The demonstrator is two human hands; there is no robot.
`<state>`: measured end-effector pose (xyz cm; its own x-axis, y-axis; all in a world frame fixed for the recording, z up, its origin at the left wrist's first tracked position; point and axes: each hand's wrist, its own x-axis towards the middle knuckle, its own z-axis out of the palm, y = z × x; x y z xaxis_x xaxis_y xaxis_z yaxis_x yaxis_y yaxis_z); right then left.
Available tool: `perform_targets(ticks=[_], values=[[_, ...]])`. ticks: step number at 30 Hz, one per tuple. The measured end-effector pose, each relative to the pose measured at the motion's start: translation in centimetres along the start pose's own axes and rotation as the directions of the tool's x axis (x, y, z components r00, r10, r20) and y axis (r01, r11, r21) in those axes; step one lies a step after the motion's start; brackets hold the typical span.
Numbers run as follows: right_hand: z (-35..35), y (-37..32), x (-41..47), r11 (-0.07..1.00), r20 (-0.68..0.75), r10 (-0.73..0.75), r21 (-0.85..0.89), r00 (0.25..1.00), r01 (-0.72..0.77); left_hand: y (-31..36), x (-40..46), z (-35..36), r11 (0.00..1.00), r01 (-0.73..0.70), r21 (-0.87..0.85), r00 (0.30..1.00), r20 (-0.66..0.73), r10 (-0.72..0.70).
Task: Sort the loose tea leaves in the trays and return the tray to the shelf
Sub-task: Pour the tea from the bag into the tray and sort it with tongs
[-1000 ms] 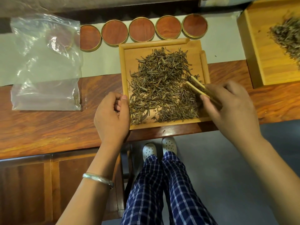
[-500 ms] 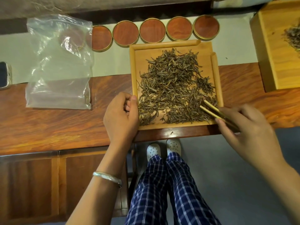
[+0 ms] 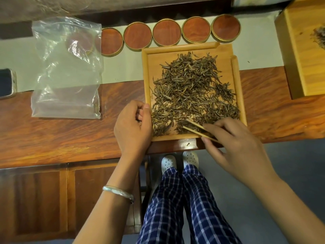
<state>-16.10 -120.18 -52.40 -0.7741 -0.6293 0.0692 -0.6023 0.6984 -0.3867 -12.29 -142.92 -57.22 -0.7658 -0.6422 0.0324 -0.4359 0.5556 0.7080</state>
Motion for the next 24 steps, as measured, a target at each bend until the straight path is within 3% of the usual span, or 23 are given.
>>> perform_targets(ticks=[8, 15, 24], values=[[0.3, -1.2, 1.6, 0.999, 0.011, -0.039, 0.0, 0.999, 0.039, -0.3, 0.0, 0.2, 0.999, 0.034, 0.023, 0.999, 0.011, -0.034], [-0.1, -0.8, 4.7, 1.0, -0.09, 0.023, -0.018, 0.996, -0.024, -0.2, 0.0, 0.4, 0.997, 0.082, 0.003, 0.996, 0.023, -0.082], [1.4, -2.6, 5.9, 0.995, 0.045, -0.085, -0.04, 0.995, 0.087, 0.0, 0.1, 0.3, 0.997, 0.073, 0.006, 0.997, 0.026, -0.073]])
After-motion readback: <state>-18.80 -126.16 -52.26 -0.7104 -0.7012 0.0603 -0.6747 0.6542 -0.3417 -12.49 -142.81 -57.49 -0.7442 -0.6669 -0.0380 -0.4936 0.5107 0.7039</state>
